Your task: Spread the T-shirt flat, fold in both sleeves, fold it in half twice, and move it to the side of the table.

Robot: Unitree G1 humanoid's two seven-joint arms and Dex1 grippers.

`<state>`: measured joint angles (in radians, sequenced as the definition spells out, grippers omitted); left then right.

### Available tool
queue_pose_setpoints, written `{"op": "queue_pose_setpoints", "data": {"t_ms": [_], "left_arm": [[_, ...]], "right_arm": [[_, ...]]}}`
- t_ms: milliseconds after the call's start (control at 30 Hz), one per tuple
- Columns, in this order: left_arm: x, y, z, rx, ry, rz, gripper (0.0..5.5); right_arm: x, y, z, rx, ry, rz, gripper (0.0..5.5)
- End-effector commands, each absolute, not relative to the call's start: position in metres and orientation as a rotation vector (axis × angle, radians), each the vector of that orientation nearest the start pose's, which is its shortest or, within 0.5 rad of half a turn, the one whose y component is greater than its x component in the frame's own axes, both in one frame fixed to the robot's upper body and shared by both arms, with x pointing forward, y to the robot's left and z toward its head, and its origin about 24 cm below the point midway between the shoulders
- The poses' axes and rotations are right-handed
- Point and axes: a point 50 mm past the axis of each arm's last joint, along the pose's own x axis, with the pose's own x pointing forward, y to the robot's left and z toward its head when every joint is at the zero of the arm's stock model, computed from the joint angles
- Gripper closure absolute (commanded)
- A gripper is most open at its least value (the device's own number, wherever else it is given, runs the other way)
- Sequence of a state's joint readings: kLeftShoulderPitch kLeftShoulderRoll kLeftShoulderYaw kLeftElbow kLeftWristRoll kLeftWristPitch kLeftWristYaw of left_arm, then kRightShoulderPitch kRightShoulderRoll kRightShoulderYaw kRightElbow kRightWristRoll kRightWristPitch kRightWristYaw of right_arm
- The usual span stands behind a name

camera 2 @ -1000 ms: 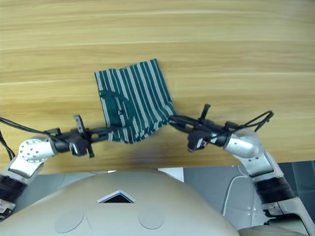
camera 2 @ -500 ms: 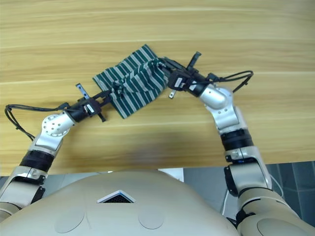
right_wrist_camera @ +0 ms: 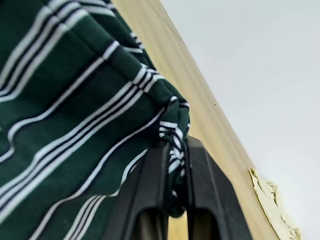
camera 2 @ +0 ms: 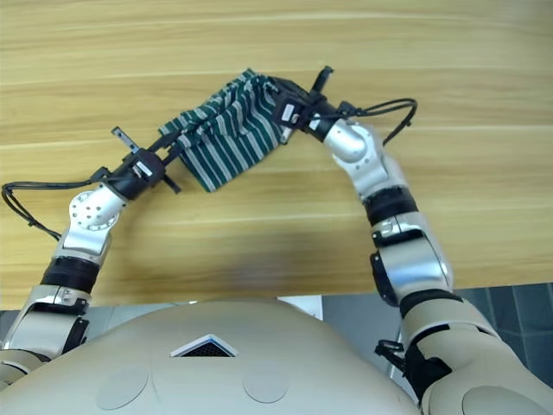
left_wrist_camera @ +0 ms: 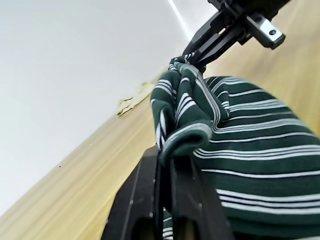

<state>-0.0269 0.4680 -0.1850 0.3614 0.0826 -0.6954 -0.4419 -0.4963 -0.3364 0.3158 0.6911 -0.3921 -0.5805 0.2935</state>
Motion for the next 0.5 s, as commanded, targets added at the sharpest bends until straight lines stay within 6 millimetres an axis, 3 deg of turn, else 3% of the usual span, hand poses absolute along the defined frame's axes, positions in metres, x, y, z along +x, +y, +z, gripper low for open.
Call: {"op": "queue_pose_setpoints", "data": {"t_ms": [33, 467, 500], "left_arm": [[0.237, 0.189, 0.021, 0.586, -0.16, -0.679, 5.47], [0.244, 0.186, 0.003, 0.569, -0.083, -0.607, 5.47], [0.245, 0.187, 0.003, 0.553, -0.08, -0.596, 5.11]], "right_arm": [[0.325, -0.115, 0.053, -0.846, -0.256, 0.745, 5.28], [0.338, -0.076, 0.046, -0.855, -0.237, 0.755, 5.28], [0.34, -0.073, 0.044, -0.864, -0.223, 0.753, 4.91]]}}
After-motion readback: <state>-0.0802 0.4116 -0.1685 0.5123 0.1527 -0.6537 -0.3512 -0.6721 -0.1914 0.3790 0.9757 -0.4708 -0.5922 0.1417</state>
